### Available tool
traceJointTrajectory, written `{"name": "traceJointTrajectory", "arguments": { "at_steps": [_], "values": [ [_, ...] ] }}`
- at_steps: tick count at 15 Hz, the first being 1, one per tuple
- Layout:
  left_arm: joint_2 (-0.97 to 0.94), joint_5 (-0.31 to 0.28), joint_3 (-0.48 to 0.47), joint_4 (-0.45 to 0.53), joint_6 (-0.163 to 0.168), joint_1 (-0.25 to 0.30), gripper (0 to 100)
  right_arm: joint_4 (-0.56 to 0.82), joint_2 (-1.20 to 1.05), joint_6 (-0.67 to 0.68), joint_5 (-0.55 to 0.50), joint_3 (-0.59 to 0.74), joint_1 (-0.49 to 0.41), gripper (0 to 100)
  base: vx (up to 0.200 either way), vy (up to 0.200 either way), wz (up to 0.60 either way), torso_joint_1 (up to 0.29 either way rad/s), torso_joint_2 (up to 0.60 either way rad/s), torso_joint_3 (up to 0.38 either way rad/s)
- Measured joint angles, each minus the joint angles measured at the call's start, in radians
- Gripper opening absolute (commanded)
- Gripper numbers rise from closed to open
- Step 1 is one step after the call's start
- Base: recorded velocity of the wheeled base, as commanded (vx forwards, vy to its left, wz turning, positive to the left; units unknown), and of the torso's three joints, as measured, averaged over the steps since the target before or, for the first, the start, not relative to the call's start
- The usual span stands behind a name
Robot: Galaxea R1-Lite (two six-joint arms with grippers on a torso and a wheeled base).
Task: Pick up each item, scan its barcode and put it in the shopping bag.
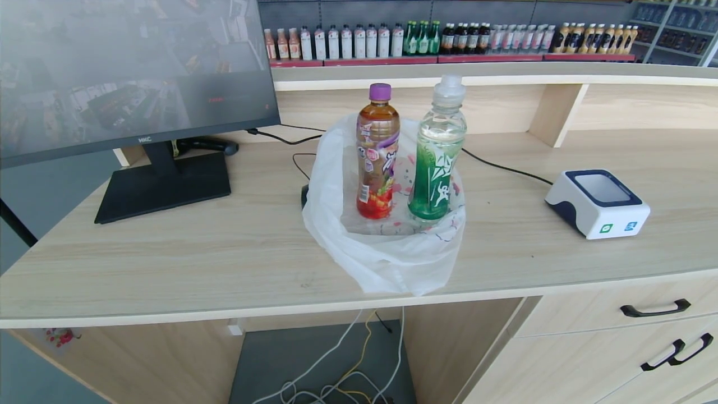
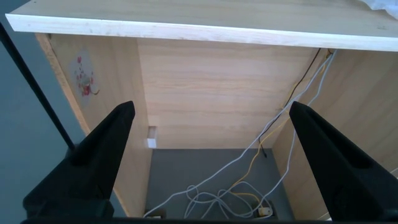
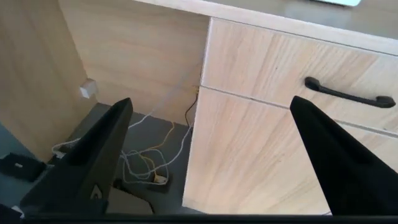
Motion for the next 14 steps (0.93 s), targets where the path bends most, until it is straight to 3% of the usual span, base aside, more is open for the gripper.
{"name": "traceJointTrajectory", "arguments": {
  "at_steps": [2,4,14],
  "values": [
    [0.0,0.0,0.0,0.0,0.0,0.0,100,0.0,0.007,0.035,0.003,0.0,-0.105,100,0.0,0.0,0.0,0.0,0.0,0.0],
    [0.0,0.0,0.0,0.0,-0.003,0.0,100,-0.002,-0.003,0.048,0.005,0.001,-0.155,100,0.0,0.0,0.0,0.0,0.0,0.0],
    [0.0,0.0,0.0,0.0,-0.006,0.0,100,-0.012,-0.068,0.07,0.007,0.004,-0.173,100,-0.02,0.0,0.0,0.0,0.0,0.001]
  ]
}}
